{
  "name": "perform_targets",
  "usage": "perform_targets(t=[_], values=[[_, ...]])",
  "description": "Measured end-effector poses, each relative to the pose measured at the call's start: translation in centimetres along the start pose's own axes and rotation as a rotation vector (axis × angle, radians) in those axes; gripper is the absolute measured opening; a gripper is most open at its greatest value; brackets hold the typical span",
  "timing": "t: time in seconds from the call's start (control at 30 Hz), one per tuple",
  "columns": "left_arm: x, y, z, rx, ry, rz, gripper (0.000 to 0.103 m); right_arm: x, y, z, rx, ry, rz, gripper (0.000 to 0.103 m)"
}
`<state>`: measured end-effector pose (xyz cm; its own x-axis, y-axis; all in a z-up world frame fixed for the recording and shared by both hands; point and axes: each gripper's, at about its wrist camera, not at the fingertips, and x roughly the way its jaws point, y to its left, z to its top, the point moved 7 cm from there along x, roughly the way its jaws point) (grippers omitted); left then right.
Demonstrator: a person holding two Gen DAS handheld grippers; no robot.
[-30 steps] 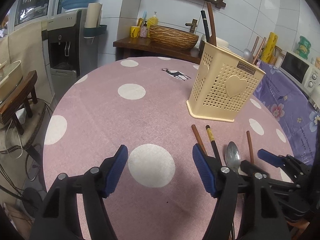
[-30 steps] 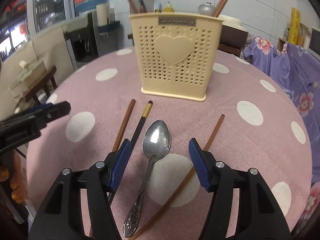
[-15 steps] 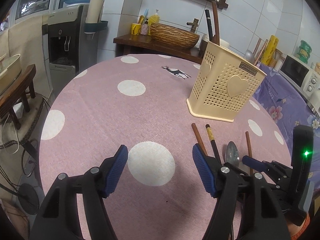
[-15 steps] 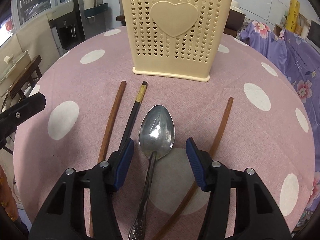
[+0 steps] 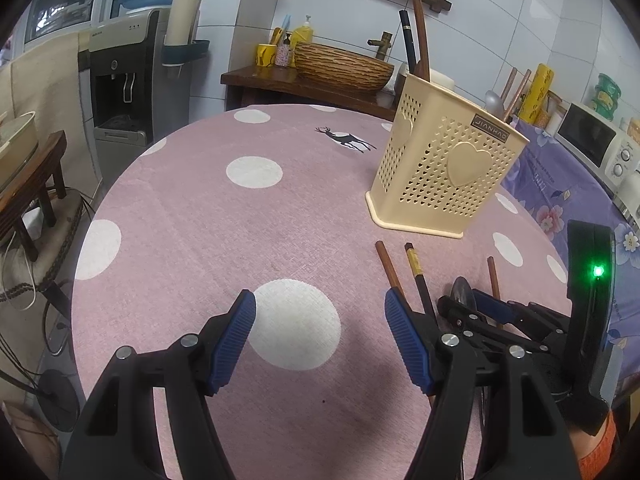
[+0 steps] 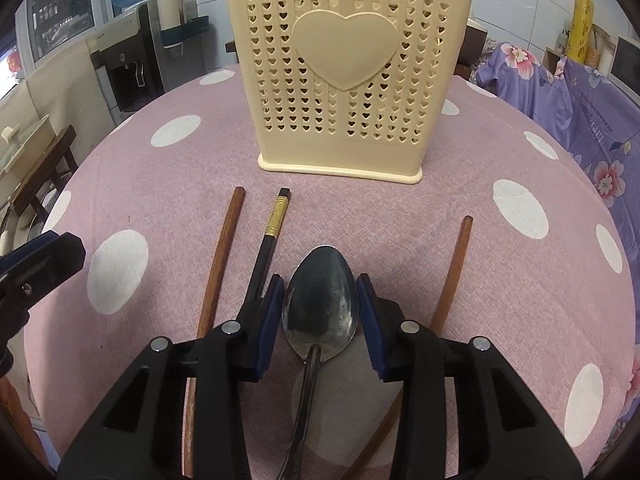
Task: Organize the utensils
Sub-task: 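Grasp the metal spoon by its bowl with the right tool, then grasp a brown chopstick with the left tool while the right tool holds the spoon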
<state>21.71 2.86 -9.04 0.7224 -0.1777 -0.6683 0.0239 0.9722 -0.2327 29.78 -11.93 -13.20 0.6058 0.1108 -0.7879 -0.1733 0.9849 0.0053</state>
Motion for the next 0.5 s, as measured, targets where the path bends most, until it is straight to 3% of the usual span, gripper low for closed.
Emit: perform_targets(t=[0.2, 0.5], values=[[0.1, -0.5, 0.0, 0.010, 0.003, -0.006, 0.067, -1.8, -1.2, 0.6, 0.076, -0.061, 0.098, 0.038], [1.0, -2.0, -0.4, 0.031, 0.036, -0.025, 0.066, -10.7, -3.2, 1.6, 0.099, -0.312, 0.190, 0.038]])
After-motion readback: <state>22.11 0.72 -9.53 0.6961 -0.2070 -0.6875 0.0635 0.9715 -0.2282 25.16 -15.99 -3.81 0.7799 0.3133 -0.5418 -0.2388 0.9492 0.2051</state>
